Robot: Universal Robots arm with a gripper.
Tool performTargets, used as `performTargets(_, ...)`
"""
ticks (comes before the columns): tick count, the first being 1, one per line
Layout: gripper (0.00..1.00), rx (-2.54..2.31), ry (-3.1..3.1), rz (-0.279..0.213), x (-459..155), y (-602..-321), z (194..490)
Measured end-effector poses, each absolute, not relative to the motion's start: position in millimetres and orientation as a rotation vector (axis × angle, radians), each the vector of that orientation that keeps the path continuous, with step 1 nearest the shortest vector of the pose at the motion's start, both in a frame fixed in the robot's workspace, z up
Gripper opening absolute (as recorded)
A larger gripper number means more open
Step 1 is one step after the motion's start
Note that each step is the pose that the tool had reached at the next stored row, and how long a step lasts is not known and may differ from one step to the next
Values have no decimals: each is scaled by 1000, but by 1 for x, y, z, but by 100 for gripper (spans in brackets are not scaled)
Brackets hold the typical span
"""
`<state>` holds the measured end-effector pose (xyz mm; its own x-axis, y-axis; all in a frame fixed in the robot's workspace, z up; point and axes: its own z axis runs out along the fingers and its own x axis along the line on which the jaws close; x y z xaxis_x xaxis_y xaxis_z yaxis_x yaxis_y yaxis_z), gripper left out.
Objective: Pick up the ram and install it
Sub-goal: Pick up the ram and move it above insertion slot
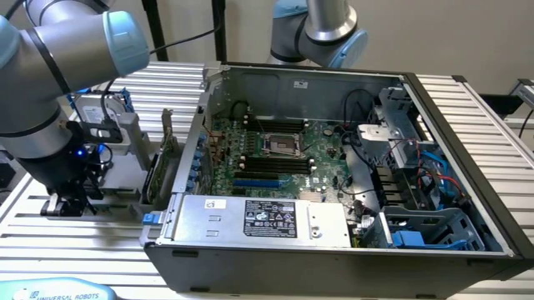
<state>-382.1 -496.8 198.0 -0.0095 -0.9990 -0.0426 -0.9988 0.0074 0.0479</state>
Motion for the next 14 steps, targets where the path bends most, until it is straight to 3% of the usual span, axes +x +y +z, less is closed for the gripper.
performTargets(7, 39, 2220, -2212, -103, -382, -497, 195)
performTargets(9, 36, 2223, -2209, -103, -382, -497, 195)
performTargets(10, 29, 2224, -2208, -103, -382, -497, 195)
performTargets(14, 29, 2228, -2204, -103, -382, -496, 194)
